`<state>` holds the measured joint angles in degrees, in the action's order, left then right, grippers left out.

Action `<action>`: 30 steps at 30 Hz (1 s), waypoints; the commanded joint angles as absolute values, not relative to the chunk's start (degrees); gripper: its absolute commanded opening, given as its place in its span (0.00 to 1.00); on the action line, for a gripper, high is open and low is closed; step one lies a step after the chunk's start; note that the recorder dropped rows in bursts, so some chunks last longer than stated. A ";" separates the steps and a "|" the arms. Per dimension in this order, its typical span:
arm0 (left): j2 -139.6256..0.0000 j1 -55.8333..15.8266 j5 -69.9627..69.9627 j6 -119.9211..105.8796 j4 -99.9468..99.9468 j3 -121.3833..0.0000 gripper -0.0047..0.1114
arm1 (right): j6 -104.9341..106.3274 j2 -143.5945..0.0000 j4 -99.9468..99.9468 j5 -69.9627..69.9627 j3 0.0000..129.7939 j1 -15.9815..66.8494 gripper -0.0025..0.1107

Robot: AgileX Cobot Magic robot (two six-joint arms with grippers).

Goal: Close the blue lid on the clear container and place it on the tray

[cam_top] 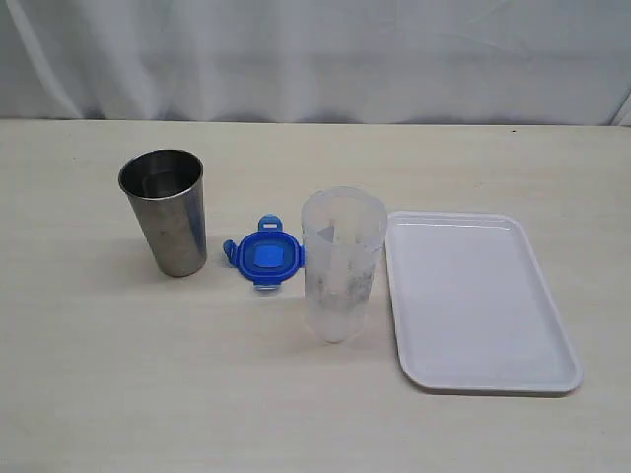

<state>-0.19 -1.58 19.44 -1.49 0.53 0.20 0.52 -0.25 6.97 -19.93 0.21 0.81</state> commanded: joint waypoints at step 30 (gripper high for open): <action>0.00 -2.10 -8.50 17.01 -13.42 0.00 0.04 | 0.74 0.00 6.86 -19.80 0.00 6.10 0.06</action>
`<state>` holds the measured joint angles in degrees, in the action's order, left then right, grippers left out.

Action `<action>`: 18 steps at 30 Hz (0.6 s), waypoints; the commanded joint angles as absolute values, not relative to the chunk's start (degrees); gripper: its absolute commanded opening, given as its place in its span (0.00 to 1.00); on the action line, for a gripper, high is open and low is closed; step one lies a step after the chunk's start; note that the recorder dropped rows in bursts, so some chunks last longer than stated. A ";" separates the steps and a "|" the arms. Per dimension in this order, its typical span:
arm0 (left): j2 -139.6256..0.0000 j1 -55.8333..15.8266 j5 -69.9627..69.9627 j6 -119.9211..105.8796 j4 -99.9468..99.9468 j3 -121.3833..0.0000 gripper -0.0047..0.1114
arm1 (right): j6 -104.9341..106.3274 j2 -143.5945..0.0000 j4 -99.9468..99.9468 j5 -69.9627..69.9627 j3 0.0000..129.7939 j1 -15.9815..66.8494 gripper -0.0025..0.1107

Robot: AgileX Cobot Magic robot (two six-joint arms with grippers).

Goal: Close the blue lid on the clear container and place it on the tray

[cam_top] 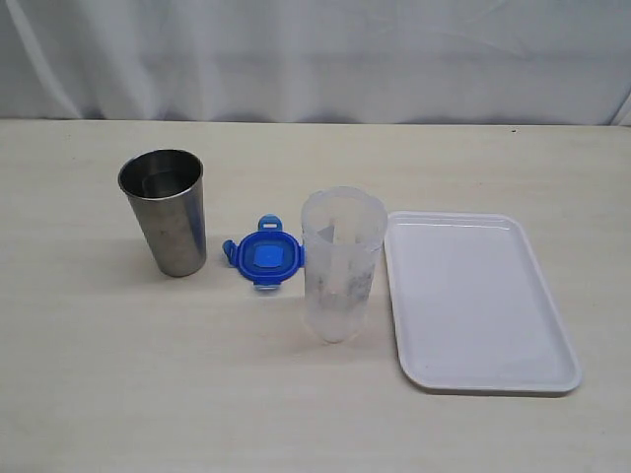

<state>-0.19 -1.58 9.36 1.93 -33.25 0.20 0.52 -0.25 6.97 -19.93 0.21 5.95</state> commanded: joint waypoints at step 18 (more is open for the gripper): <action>-55.16 -1.99 -40.84 24.73 -21.98 -17.69 0.04 | 0.74 0.00 6.86 -19.80 0.00 6.10 0.06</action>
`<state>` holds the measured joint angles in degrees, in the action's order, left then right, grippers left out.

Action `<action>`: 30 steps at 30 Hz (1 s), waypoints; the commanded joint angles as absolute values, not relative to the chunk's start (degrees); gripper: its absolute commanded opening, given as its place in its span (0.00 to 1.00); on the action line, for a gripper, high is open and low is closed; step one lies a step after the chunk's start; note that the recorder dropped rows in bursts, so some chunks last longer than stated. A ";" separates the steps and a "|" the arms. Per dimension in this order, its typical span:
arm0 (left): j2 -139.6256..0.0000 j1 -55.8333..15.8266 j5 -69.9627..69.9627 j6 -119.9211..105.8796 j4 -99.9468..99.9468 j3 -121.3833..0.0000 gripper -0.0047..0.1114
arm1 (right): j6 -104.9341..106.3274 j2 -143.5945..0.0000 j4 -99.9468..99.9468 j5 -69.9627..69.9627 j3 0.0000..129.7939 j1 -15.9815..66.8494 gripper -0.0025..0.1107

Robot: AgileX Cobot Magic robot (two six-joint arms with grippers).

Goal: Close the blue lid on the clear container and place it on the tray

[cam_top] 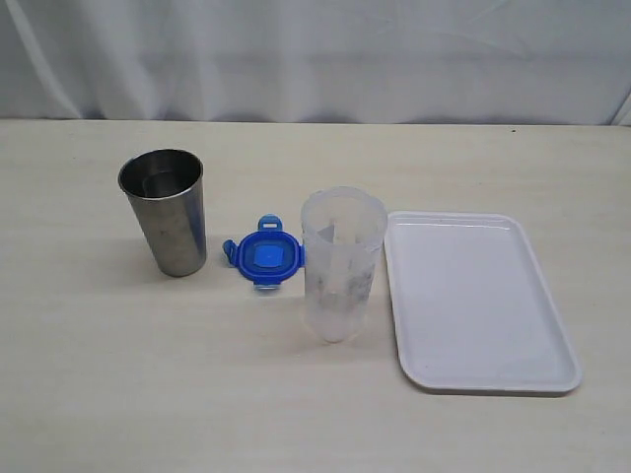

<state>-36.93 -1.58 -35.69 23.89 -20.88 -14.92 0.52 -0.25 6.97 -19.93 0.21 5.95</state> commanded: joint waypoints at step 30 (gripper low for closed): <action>-95.74 -1.99 -56.22 14.59 -32.96 -20.39 0.84 | 0.74 0.00 6.86 -19.80 0.00 6.10 0.06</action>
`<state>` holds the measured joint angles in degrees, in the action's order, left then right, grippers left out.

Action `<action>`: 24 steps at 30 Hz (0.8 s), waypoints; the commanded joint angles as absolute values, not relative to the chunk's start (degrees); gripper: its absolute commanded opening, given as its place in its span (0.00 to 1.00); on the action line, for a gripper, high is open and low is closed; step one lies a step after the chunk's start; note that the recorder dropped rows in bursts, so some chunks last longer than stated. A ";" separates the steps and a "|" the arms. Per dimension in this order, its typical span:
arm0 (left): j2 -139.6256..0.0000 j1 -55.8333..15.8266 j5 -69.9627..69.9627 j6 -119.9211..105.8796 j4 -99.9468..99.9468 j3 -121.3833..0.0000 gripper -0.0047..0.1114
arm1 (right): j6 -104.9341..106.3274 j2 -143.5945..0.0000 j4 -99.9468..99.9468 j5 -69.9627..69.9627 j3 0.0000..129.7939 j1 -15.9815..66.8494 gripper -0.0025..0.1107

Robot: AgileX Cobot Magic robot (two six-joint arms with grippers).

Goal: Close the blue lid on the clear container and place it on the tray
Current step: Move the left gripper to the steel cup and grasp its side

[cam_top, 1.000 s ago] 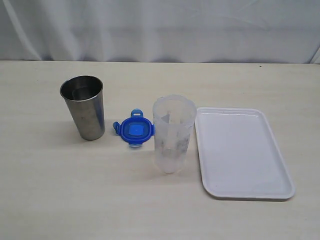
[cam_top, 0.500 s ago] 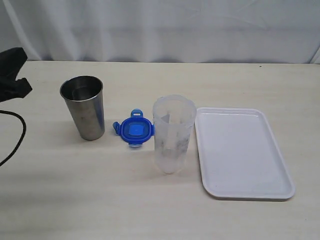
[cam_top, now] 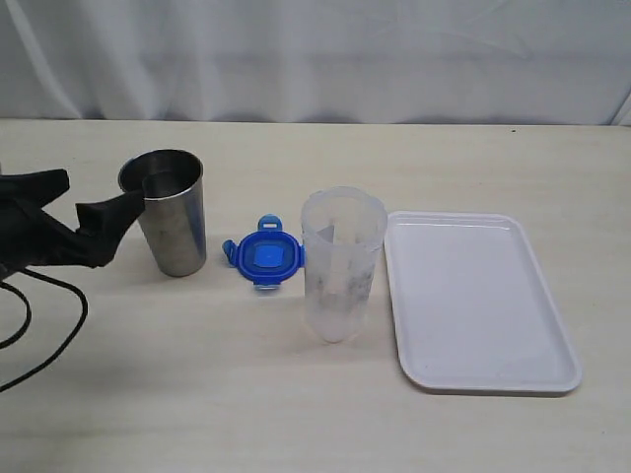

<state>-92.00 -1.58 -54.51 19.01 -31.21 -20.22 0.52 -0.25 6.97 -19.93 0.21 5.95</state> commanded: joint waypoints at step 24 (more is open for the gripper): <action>-118.92 -2.10 -69.96 7.59 -41.64 -32.52 0.84 | 0.74 0.00 6.86 -19.80 0.00 6.10 0.06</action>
